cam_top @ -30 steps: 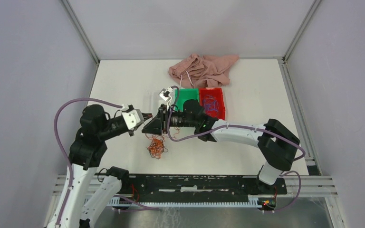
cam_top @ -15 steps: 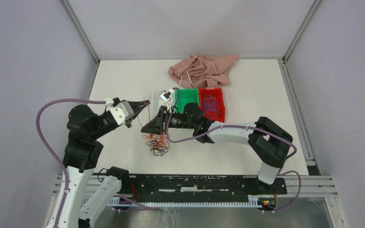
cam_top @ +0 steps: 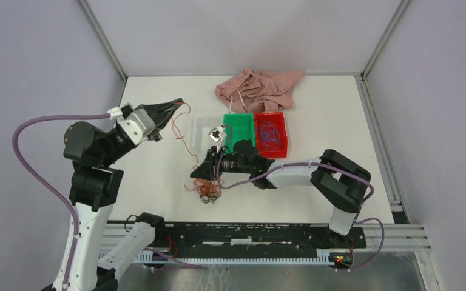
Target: Untangle the cables
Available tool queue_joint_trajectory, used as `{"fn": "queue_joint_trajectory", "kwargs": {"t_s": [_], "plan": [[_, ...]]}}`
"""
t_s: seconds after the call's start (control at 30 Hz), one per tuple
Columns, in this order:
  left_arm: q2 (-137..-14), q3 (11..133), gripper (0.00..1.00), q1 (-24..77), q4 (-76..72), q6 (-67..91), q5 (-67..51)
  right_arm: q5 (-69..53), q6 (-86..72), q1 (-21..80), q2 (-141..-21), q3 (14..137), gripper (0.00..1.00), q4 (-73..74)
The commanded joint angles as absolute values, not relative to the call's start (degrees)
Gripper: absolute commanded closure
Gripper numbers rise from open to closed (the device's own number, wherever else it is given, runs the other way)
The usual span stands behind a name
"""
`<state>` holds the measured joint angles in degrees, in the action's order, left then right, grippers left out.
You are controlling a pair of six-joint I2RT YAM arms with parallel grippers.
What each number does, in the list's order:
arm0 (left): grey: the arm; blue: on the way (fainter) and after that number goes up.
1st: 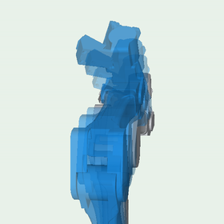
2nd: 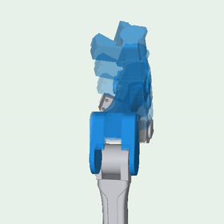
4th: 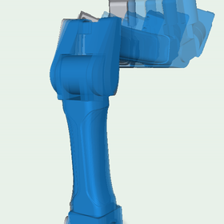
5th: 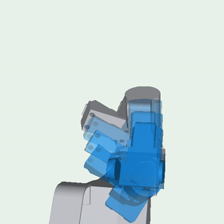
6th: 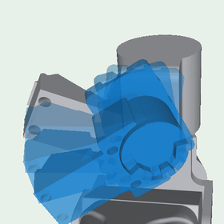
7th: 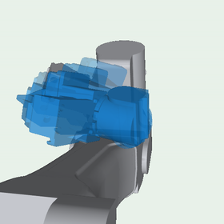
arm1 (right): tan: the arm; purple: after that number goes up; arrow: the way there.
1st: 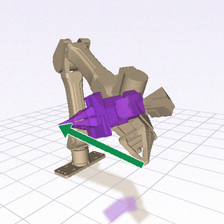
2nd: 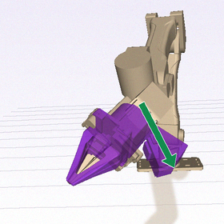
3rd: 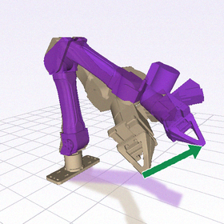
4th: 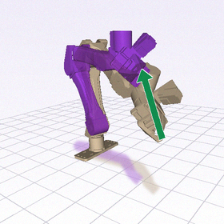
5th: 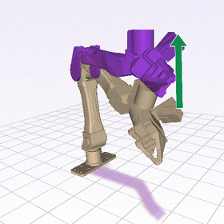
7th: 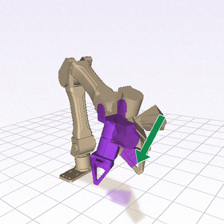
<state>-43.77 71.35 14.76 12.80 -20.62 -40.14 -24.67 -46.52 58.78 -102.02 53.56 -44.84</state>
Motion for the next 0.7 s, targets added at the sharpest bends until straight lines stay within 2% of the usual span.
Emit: {"fn": "queue_joint_trajectory", "kwargs": {"t_s": [0.0, 0.43, 0.67], "plan": [[-44.14, 77.67, 0.97, 14.85, 2.17, -22.12, -36.16, -22.36, -42.78, 59.15, -102.78, 51.27, 0.73, -42.18], [-49.57, 86.34, 0.97, 14.82, -6.39, -28.65, -33.01, -18.59, -40.15, 59.20, -101.88, 50.45, 0.66, -37.96], [-51.19, 86.00, 0.97, 14.85, -9.40, -26.98, -33.05, -17.40, -37.51, 59.09, -98.41, 56.79, 0.58, -31.99]]}}
